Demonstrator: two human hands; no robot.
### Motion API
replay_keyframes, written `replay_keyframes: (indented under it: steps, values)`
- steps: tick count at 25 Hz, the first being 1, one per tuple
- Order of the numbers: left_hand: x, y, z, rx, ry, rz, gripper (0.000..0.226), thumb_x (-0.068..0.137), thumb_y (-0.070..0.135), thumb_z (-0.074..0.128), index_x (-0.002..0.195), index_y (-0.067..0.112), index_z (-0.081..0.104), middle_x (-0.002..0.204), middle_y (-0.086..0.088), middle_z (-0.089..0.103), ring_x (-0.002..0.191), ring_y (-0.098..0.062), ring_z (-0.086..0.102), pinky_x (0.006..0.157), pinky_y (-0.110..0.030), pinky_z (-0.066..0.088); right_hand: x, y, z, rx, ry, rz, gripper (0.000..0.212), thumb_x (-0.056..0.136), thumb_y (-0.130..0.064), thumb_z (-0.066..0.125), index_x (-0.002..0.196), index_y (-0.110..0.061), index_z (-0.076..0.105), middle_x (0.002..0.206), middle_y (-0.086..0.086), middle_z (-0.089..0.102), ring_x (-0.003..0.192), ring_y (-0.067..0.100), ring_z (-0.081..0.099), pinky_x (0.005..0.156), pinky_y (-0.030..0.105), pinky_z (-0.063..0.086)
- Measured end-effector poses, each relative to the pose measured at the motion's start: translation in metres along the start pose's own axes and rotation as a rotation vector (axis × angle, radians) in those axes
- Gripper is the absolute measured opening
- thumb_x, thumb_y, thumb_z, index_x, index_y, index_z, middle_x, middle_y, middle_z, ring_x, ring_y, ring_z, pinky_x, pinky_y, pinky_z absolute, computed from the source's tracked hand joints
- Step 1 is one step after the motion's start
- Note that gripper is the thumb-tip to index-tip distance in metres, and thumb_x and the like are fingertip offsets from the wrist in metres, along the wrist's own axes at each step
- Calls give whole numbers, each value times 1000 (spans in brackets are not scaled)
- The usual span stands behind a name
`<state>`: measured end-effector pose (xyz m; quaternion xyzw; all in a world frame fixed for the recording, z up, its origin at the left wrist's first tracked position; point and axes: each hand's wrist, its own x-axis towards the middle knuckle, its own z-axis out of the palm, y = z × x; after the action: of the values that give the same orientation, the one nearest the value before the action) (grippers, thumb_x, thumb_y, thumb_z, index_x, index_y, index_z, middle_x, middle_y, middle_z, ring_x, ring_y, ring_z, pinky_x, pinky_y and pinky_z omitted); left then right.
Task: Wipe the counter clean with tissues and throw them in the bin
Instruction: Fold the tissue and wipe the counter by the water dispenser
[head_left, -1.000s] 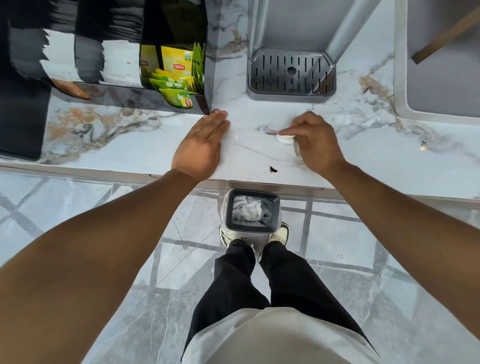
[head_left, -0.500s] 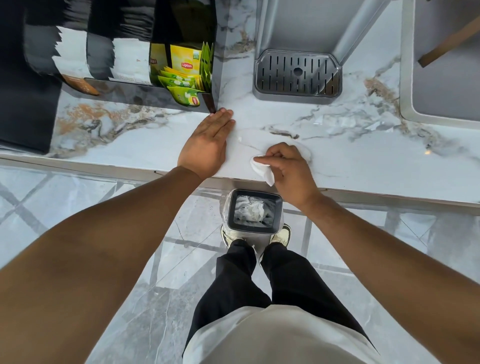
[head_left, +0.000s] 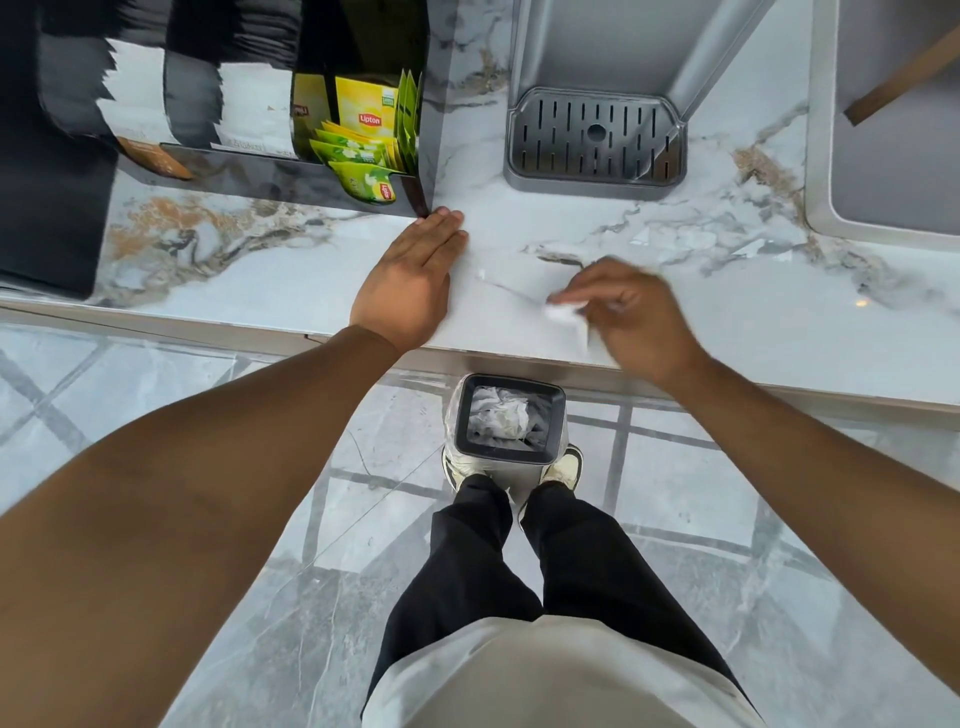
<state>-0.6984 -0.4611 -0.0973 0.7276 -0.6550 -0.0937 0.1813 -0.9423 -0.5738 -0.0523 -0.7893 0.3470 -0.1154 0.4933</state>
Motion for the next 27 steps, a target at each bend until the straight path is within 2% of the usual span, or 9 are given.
replay_keyframes:
  steps: [2,4,9,12,17,19,23,25,27]
  values:
    - [0,2,-1,4,-5,0,43,90,-8,43,131,-6,55,145,-24,48,139,-38,41,116,-51,34,22,12,-6,-111,240,82,27,86,4,61,101,-15,76,97,10,66,90,17,63,82,16,49]
    - [0,1,-1,0,-10,12,43,89,-9,43,131,-7,55,144,-24,48,138,-39,41,115,-52,34,35,21,0,-235,269,103,30,85,6,60,100,-13,77,98,12,65,93,24,63,85,19,46]
    - [1,2,-1,-4,-3,9,43,89,-9,45,131,-7,55,144,-24,48,138,-39,41,115,-53,35,-15,10,42,-248,-1,-164,36,80,11,60,101,-14,76,97,7,63,91,25,57,82,29,48]
    - [0,3,-2,-4,6,9,42,89,-10,46,130,-7,55,144,-24,49,137,-39,42,114,-53,35,-19,-6,37,-112,-162,-89,38,82,10,59,99,-19,77,94,0,65,84,21,62,72,26,52]
    - [0,3,-3,-6,8,20,43,88,-10,45,130,-7,56,143,-25,50,136,-40,43,114,-53,36,80,-6,-1,-350,292,111,33,86,6,56,101,-15,76,101,9,67,92,23,64,81,20,45]
    - [1,1,-3,-10,-2,24,43,88,-10,46,130,-7,56,144,-24,49,137,-40,43,114,-53,36,81,-6,14,-383,228,101,35,86,9,52,103,-11,76,103,13,65,95,27,62,89,26,47]
    - [1,2,-3,-17,-15,23,44,88,-11,46,130,-8,55,143,-26,48,137,-41,42,113,-54,36,14,-18,49,-292,-114,-243,30,83,10,63,100,-10,77,96,12,67,89,25,57,82,33,48]
    - [2,4,-6,-32,-24,20,45,86,-14,45,130,-9,54,144,-27,47,138,-41,41,114,-55,35,-2,-21,44,-250,-328,-248,32,82,10,63,99,-13,78,95,6,68,88,20,59,83,32,50]
    - [2,5,-12,-57,-38,7,44,88,-16,44,130,-9,55,144,-26,47,138,-41,40,114,-54,35,10,-25,34,-192,-277,-164,30,84,8,63,99,-14,77,94,4,69,85,14,62,82,29,53]
